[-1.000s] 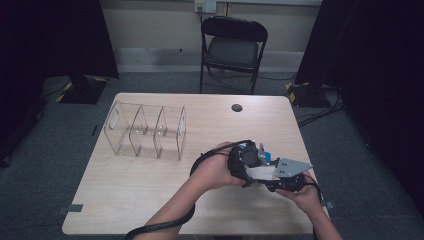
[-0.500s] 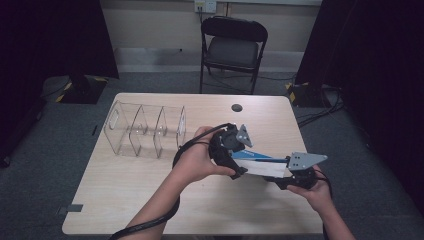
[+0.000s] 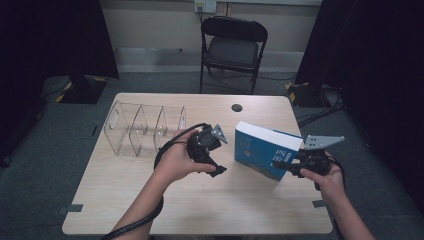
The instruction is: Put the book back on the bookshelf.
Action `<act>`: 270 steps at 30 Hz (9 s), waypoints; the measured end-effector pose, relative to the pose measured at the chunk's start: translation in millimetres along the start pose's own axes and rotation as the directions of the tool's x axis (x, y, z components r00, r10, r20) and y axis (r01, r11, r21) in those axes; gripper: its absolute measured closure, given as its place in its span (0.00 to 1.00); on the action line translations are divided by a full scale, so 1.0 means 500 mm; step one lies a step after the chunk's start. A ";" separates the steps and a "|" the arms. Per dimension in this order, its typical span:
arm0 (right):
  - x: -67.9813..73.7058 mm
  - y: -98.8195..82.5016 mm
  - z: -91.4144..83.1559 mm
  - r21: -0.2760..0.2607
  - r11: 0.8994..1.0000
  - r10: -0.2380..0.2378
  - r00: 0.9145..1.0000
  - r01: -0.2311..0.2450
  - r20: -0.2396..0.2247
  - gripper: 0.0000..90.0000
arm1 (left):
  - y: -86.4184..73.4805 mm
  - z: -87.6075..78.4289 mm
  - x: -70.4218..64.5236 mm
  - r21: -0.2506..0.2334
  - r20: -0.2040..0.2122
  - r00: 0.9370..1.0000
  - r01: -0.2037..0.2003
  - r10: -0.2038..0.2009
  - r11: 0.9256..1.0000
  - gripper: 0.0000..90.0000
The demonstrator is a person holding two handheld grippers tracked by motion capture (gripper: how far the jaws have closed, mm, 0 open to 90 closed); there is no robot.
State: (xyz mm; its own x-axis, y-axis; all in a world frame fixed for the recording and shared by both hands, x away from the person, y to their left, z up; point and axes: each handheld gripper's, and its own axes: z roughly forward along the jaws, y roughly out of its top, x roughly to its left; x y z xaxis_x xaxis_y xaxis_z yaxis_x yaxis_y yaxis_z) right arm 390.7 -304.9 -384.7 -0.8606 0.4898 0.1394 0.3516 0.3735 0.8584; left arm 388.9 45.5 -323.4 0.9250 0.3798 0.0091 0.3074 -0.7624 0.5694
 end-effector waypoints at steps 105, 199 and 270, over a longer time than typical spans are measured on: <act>0.126 0.154 -0.004 0.101 0.995 -0.036 0.995 0.027 0.090 0.68 | -0.143 0.090 0.013 0.073 0.080 0.987 0.137 -0.143 0.988 0.29; 0.123 0.018 0.000 0.025 0.993 -0.117 0.993 0.117 -0.006 0.42 | 0.100 -0.005 -0.012 0.020 0.056 0.982 -0.180 0.179 0.983 0.34; 0.110 -0.023 0.028 -0.028 0.997 -0.079 0.997 0.079 -0.013 0.35 | 0.117 0.031 -0.053 0.090 0.192 0.971 -0.161 0.142 0.983 0.56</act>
State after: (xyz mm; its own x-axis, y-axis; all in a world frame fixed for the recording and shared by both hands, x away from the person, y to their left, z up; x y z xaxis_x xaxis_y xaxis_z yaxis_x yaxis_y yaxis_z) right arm 344.5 -271.3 -393.8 -0.8903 0.4487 0.0771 0.2723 0.3891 0.8800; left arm 385.9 -17.2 -303.0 0.9847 0.1602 -0.0684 0.1732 -0.8577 0.4841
